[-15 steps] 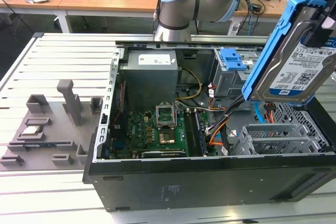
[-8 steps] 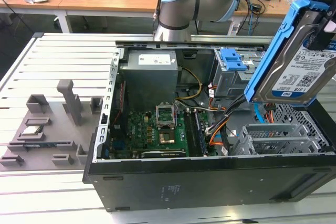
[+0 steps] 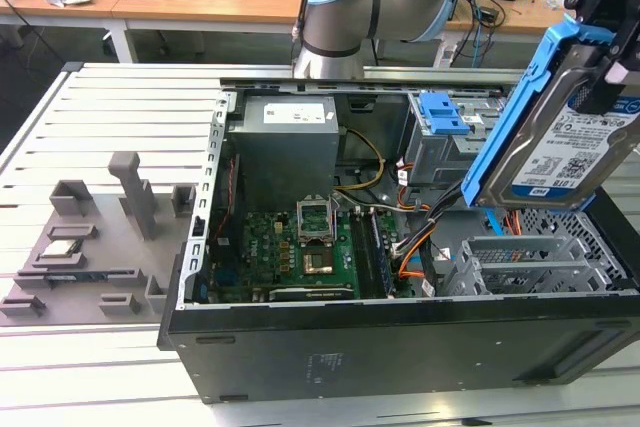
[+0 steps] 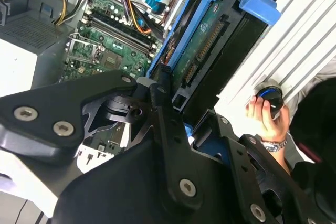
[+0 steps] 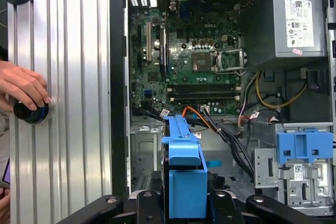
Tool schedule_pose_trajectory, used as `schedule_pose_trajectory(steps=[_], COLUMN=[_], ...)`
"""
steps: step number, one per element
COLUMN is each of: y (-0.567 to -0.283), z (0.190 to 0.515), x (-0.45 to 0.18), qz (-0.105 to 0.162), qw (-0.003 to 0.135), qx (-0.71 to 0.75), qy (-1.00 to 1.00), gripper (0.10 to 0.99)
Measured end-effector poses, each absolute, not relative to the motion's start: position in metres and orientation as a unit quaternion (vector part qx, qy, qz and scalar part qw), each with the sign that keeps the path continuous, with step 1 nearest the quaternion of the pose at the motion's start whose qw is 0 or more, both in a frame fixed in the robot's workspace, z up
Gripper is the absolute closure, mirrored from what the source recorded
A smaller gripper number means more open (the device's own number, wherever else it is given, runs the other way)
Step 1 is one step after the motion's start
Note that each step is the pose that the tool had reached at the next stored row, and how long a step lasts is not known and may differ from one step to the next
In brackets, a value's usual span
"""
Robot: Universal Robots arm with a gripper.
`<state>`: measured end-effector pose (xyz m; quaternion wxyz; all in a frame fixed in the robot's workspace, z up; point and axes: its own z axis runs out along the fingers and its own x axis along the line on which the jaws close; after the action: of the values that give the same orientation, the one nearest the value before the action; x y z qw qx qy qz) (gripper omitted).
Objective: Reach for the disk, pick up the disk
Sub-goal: 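Pick up the disk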
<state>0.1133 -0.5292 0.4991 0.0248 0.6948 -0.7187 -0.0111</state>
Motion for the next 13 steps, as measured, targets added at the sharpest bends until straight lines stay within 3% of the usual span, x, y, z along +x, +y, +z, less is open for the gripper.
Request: schedule_pose_trajectory(steps=[13], y=[-0.529], z=[0.487], x=[0.154], qz=[-0.008], qw=[0.029], qx=[0.695], qy=[-0.719], gripper=[0.722])
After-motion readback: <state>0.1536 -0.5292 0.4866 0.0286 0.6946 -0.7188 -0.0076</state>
